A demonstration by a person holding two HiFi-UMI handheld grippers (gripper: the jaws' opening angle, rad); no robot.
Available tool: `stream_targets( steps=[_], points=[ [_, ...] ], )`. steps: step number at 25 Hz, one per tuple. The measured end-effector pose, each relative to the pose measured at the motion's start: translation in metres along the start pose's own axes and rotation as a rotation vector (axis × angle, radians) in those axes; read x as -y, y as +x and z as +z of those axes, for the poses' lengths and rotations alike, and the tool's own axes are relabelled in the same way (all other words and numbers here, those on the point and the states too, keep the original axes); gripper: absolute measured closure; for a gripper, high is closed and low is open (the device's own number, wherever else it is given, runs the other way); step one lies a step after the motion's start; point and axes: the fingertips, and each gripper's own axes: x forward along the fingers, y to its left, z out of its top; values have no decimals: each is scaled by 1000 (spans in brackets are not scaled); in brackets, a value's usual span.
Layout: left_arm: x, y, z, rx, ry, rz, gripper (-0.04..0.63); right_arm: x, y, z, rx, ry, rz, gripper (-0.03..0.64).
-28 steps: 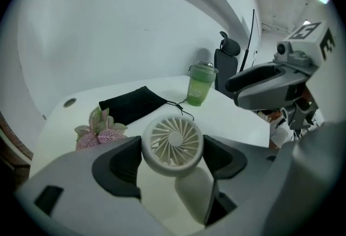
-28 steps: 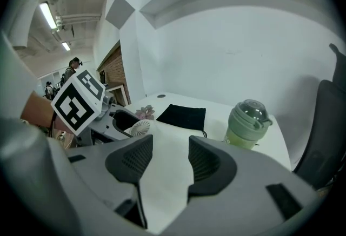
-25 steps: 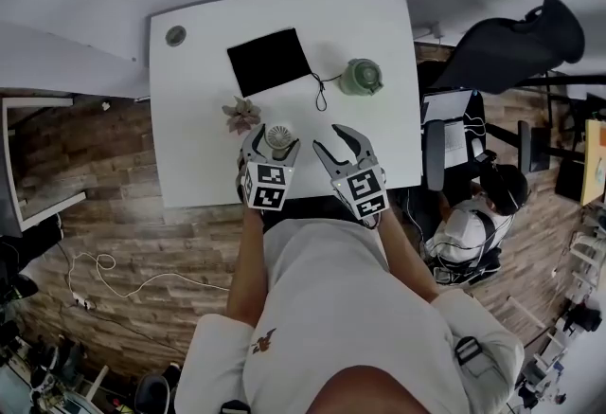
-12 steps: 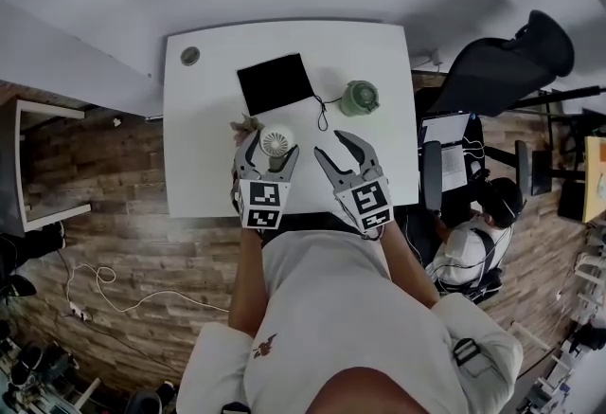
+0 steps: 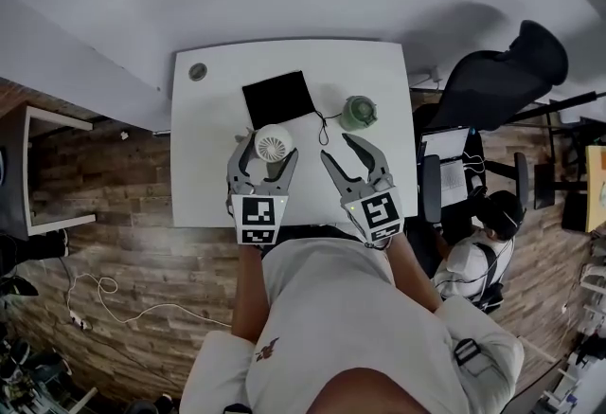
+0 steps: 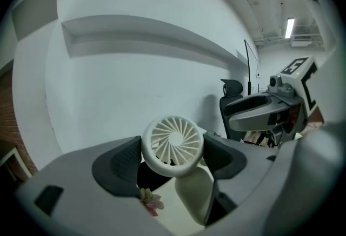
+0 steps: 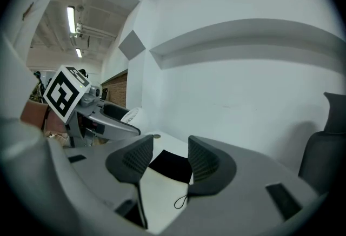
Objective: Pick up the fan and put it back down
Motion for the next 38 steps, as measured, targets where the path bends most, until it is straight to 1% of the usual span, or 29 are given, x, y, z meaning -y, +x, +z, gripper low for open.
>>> stream_targets(
  steps=[13,16,20,24,29,33,38],
  points=[
    [-18,-37,78,186,60,69,244,18,-18,70,140,-62,-58,415],
    [-23,-47,95,230,74,86,244,18,-21,89,194,-70,-64,416],
    [-27,-59,113,280,91,98,243,20,-27,100,222,-68,-82,417],
    [-28,-66,126,322,55,110,244,19,-31,121,273,-70,-86,419],
    [-28,-60,123,309,59,100,242,21,-28,117,256,-71,-88,419],
    [-25,-49,105,256,91,71,244,24,-22,99,197,-91,-89,420],
    [-24,-30,76,190,50,35,243,22,-9,80,144,-71,-79,420]
  ],
)
